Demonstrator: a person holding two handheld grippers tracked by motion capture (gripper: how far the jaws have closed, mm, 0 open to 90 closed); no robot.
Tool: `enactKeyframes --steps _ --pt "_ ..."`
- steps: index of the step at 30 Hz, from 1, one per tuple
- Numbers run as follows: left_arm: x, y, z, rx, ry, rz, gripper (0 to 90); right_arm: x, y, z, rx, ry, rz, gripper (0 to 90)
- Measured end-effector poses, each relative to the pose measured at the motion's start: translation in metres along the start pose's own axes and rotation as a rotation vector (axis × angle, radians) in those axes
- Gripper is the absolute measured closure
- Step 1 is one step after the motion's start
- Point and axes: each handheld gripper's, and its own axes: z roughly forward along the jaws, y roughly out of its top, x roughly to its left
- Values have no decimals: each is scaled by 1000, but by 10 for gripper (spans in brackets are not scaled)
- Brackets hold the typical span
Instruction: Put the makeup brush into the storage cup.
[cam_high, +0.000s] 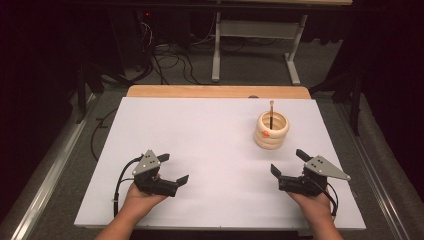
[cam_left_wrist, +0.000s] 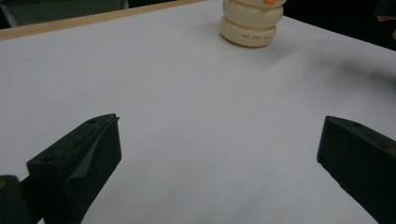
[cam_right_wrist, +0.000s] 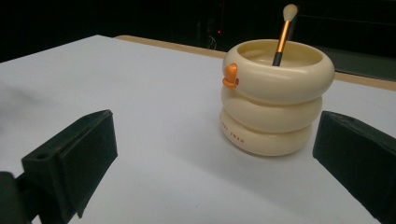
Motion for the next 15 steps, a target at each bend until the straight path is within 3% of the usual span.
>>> enactKeyframes --steps 15 --pt "0 -1 4 13 -14 8 6 -3 -2 3 6 2 9 9"
